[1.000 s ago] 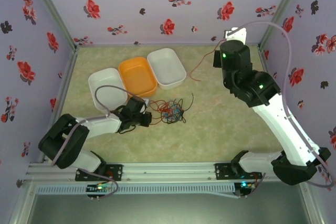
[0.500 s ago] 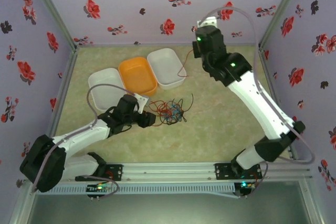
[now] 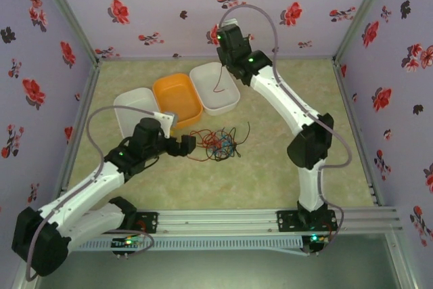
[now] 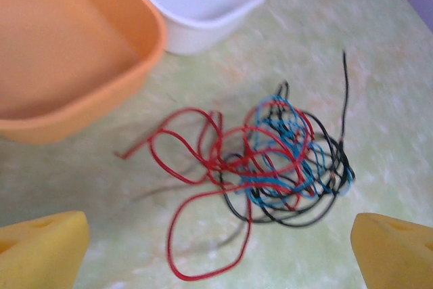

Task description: Untangle the cables

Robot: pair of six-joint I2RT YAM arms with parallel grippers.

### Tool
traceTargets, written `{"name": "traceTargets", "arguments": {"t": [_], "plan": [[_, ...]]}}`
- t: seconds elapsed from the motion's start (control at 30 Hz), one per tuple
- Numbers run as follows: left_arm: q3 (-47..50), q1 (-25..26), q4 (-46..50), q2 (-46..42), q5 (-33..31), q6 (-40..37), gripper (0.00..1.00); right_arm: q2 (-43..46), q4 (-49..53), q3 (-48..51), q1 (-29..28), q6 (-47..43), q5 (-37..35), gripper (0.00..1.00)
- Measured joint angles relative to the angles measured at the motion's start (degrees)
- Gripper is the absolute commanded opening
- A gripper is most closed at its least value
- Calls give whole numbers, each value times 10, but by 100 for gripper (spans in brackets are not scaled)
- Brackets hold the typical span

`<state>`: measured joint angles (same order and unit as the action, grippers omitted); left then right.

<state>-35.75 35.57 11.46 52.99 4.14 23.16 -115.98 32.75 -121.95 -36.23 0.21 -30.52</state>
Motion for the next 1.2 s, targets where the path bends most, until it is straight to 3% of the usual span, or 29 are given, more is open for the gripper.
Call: {"name": "traceTargets", "arguments": {"t": [0.47, 0.7, 1.2], "plan": [[-22, -33, -26, 6, -102, 68, 100, -148, -22, -82, 7, 3, 53, 0], [-8, -39, -78, 18, -115, 97, 100, -185, -51, -84, 8, 45, 87, 0], [12, -41, -98, 30, -117, 111, 100, -243, -71, -76, 18, 146, 132, 0]]}}
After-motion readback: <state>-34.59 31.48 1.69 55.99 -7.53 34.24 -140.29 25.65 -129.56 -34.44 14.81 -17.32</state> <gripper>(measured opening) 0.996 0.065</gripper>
